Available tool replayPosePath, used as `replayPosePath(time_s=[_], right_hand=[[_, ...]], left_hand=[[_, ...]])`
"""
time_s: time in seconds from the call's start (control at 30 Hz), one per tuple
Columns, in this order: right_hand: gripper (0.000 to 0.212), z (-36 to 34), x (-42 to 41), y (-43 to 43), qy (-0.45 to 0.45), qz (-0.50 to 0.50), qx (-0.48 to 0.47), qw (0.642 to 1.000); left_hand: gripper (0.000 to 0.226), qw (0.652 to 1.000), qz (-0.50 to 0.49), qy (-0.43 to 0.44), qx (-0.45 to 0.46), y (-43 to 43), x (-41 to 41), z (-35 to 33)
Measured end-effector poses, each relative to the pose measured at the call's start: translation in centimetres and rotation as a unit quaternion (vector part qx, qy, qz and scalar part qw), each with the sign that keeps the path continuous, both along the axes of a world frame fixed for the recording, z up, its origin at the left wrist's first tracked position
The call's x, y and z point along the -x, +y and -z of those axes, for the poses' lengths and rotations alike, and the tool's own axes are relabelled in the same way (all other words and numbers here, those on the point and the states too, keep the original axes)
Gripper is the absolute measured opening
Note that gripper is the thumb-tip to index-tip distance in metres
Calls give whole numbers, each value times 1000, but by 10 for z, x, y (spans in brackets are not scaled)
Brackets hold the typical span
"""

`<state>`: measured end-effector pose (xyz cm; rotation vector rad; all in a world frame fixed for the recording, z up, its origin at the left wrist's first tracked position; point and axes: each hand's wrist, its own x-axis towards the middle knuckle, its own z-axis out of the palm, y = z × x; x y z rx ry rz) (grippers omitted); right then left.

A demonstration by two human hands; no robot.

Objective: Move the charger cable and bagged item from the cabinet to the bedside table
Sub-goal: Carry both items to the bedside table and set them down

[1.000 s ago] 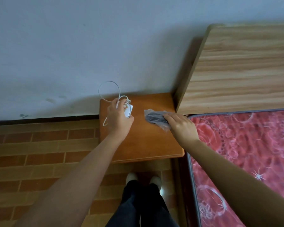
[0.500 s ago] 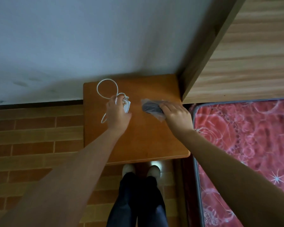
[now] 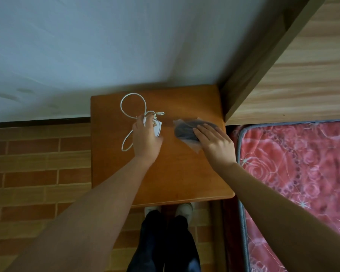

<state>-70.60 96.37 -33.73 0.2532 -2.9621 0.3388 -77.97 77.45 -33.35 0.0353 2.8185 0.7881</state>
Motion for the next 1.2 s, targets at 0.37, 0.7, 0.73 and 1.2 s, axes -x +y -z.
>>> replayPosePath(time_s=[0.37,0.7,0.73,1.2], right_hand=[[49,15,-1,-5,-30,-14,-13,999],[72,33,-9,-7,-130,-17,-39,991],[71,35,-10,-7,-133,-16,-39,990],[74,44,-22,-16,-188,15,-86,978]], left_hand=[[65,1000,15,-16,15,1,-11,28],[66,999,-2,-17,30,0,-15,40],[66,999,-5,-17,30,0,-16,40],[73,997,-13,-31,70,4,-17,38]])
